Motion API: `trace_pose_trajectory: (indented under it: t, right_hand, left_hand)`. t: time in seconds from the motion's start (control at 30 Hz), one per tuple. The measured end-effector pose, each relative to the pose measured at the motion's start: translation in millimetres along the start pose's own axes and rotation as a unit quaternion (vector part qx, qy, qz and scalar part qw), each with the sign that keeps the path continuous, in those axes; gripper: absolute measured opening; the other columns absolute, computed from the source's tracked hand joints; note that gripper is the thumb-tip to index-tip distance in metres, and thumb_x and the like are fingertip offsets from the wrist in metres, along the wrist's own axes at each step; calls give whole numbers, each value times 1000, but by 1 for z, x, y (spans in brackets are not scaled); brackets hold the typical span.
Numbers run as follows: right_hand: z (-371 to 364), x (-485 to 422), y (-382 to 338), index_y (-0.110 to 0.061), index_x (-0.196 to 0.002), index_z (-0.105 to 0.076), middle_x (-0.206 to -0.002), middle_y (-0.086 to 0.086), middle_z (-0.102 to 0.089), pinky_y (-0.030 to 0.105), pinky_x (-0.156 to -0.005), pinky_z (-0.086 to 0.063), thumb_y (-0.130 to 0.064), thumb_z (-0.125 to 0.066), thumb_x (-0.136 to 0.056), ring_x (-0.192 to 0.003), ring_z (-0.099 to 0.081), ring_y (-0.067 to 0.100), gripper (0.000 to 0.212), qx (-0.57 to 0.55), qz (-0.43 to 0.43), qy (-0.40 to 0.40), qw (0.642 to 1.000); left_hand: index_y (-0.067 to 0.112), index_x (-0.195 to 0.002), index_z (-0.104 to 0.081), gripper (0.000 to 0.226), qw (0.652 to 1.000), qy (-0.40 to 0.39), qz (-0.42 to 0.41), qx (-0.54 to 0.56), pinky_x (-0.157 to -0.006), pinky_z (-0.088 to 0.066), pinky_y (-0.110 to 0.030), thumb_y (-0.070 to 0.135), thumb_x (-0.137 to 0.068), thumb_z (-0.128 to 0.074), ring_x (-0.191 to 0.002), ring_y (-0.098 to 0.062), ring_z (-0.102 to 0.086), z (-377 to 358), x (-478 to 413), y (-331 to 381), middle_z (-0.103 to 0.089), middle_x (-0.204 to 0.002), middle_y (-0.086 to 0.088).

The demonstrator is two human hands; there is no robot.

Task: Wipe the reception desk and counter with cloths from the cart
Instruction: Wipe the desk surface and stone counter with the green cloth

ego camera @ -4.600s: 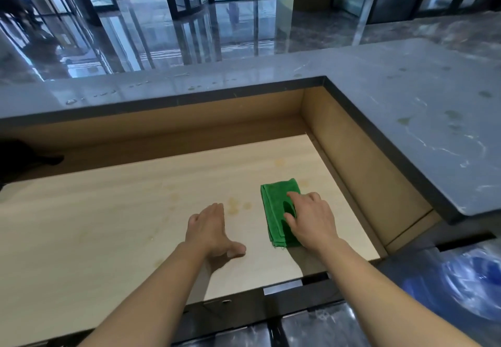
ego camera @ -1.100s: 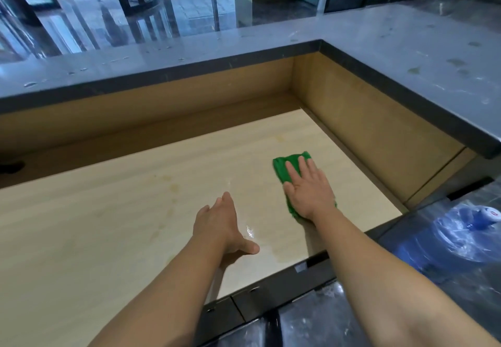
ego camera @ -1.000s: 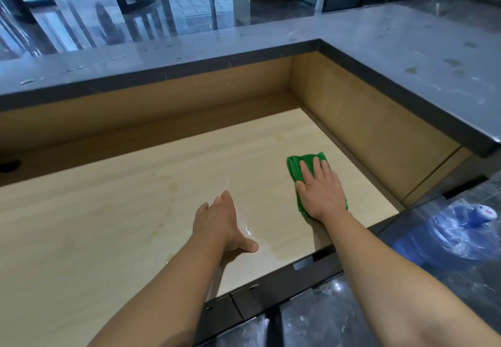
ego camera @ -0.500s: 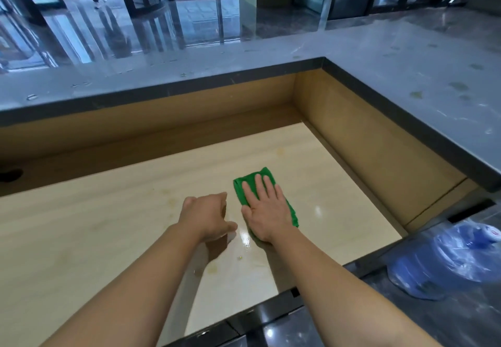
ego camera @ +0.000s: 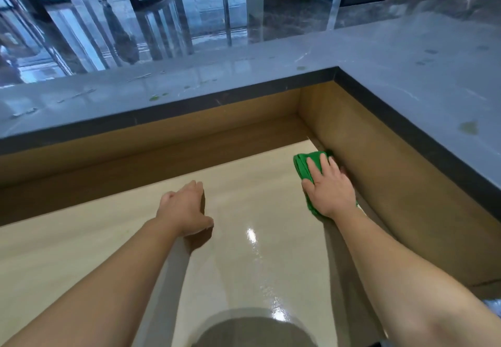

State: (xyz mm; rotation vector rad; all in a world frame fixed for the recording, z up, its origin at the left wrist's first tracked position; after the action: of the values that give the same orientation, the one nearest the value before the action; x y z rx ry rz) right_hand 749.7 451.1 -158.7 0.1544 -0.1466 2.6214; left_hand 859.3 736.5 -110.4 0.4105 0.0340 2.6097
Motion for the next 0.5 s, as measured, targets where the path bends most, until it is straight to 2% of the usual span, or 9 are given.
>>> trace_pose_trajectory:
  t: [0.07, 0.1, 0.17, 0.23, 0.37, 0.5]
  right_hand:
    - [-2, -2, -5, -24, -156, 1, -164, 10, 5, 43, -121, -6, -44, -19, -103, -151, 4, 26, 60, -4, -27, 5, 1000]
    - [-3, 0, -13, -24, -157, 1, -163, 11, 6, 43, -121, -3, -43, -18, -103, -151, 5, 27, 60, -4, -43, 11, 999]
    - [-4, 5, -34, -22, -157, 4, -163, 13, 8, 44, -122, 0, -42, -14, -102, -150, 7, 29, 61, -4, -72, 15, 997]
    - [-5, 13, -64, -20, -156, 8, -162, 14, 13, 45, -121, 2, -43, -12, -102, -149, 11, 31, 61, -8, -71, 7, 997]
    - [-13, 28, -146, -21, -154, 12, -160, 14, 18, 48, -120, 7, -44, -11, -103, -148, 17, 33, 61, -7, 37, -6, 999]
    - [-20, 29, -182, -26, -155, 11, -161, 11, 18, 46, -120, 9, -46, -12, -103, -148, 20, 29, 60, 22, 172, -31, 984]
  left_hand:
    - [18, -143, -32, 77, 1000, -10, 12, -2, -111, -20, -35, 42, -79, -67, -138, -19, -33, 4, -9, -3, -35, -151, -1]
    - [19, -138, -37, 70, 1000, -19, 19, 5, -108, -22, -35, 41, -79, -67, -132, -21, -39, 3, -13, -4, -44, -142, -1]
    - [23, -116, -43, 49, 998, -46, 34, 20, -96, -25, -33, 40, -77, -68, -108, -22, -49, 0, -15, -3, -56, -112, 2]
    - [24, -104, -42, 41, 997, -60, 36, 14, -91, -24, -31, 39, -76, -68, -94, -18, -46, -5, -14, 0, -53, -103, 5]
    - [25, -103, -43, 41, 998, -61, 28, -22, -93, -25, -32, 42, -75, -67, -95, -16, -47, -7, -18, 2, -51, -107, 6]
    - [26, -123, -45, 58, 996, -65, 19, -63, -101, -24, -33, 50, -74, -67, -119, -16, -48, -6, -21, 2, -46, -136, 5]
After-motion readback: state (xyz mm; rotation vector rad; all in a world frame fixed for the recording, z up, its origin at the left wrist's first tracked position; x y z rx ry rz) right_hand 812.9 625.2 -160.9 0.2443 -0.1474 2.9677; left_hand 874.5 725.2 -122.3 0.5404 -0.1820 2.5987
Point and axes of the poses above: each hand's wrist, its own x-axis away from the middle knuckle, its own z-axis out of the back of the hand, y = z × x, the point moved 3 cm from there along -x, towards the middle knuckle
